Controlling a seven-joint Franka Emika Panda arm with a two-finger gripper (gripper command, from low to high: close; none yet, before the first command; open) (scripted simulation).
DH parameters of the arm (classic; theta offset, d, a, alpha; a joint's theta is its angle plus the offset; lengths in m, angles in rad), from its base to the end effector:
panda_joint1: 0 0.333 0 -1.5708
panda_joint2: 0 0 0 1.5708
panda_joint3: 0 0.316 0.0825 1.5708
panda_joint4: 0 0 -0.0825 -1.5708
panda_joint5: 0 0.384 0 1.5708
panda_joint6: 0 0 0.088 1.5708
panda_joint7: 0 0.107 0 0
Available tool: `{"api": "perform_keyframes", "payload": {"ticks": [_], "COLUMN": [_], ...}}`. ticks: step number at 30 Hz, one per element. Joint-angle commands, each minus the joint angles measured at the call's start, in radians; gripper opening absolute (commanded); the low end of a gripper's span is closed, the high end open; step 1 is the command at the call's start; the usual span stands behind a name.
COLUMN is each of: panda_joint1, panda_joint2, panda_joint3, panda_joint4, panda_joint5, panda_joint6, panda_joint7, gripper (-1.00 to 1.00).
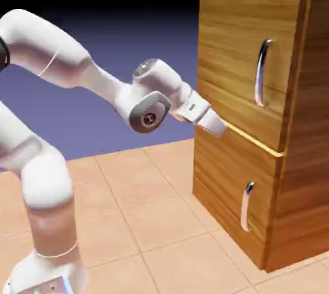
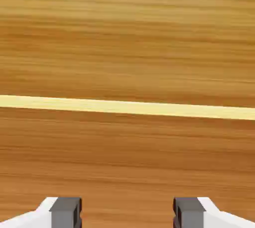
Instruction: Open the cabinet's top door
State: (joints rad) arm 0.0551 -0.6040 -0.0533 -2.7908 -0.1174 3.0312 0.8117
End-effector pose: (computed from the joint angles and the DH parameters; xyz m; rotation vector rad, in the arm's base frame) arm 0.3877 0.0088 0.4797 -2.4616 0.9030 -1.0971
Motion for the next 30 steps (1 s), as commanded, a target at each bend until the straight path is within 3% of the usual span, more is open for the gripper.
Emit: {"api": "perform_keyframes", "payload": {"ticks": [1,30], "panda_joint1": [0.016,0.480], "panda_joint2": [-0.013,-0.378], "panda_joint3": [-0.020,-0.593], "panda_joint4": [0.007,0.213], "panda_joint5": [-0.044,-1.305], "panda_joint6": [-0.002,-0.065], "panda_joint7": [0.026,0.787], "gripper": [0.00,0.00]}}
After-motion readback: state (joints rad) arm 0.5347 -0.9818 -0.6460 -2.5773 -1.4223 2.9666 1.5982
